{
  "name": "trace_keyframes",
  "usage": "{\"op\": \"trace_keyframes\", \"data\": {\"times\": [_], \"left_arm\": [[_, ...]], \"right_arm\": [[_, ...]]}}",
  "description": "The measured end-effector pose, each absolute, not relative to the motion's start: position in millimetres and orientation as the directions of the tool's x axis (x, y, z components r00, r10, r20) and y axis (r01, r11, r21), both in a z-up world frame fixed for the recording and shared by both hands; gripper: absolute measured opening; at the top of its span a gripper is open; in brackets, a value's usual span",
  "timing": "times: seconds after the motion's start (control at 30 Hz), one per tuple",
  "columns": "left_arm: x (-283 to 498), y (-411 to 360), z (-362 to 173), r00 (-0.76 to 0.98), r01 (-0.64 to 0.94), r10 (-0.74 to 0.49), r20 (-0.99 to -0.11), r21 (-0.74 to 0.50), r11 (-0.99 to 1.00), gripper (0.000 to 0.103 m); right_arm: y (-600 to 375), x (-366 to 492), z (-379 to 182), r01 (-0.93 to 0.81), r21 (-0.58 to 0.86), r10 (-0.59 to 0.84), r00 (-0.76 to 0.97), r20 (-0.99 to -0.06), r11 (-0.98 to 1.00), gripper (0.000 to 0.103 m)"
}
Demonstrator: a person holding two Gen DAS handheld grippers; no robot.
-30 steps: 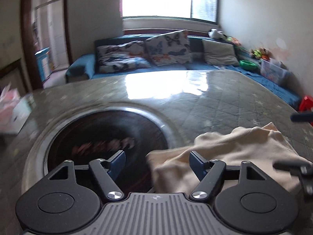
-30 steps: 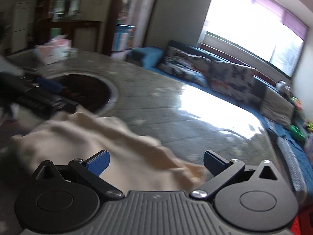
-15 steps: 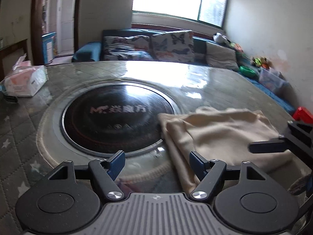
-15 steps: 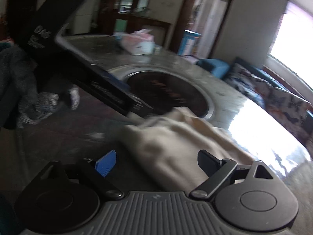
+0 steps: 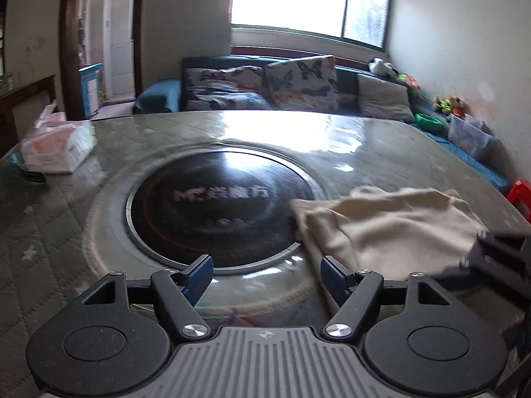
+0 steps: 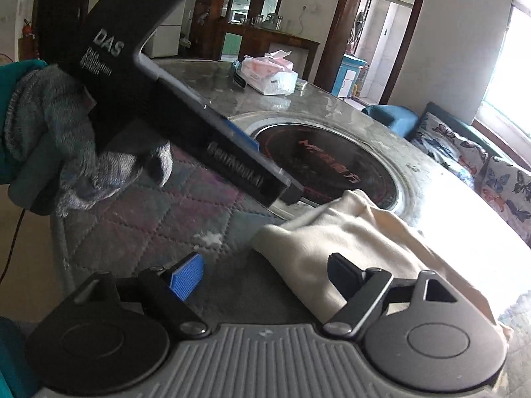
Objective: Fold clothes
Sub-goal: 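Grasp the folded T-shirt edge with the left tool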
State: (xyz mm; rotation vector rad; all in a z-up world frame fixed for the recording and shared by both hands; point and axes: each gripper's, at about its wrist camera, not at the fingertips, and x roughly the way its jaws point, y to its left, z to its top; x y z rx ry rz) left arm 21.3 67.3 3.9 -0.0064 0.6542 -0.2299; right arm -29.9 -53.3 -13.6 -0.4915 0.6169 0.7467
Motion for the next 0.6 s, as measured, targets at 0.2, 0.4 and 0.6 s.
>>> {"op": "trace_keyframes", "data": {"times": [0.2, 0.4, 0.6], "left_arm": [[26.1, 81.2, 8.5, 0.769, 0.165, -0.197, -0.608, -0.109, 0.98, 0.075], [32.4, 83.5, 10.0, 0.744, 0.136, -0.238, -0.625, -0.206, 0.969, 0.075], [40.2, 80.5, 5.8, 0.692, 0.1, -0.31, -0.652, -0.339, 0.935, 0.075]], "right_arm": [[-46.8, -24.7, -14.9, -0.759, -0.158, 0.492, 0.55, -0.675, 0.632, 0.082], [-45.1, -17.9, -9.3, -0.738, -0.152, 0.482, 0.566, -0.668, 0.657, 0.069], [-36.4, -9.4, -16.4, -0.71, -0.199, 0.426, 0.596, -0.681, 0.676, 0.051]]}}
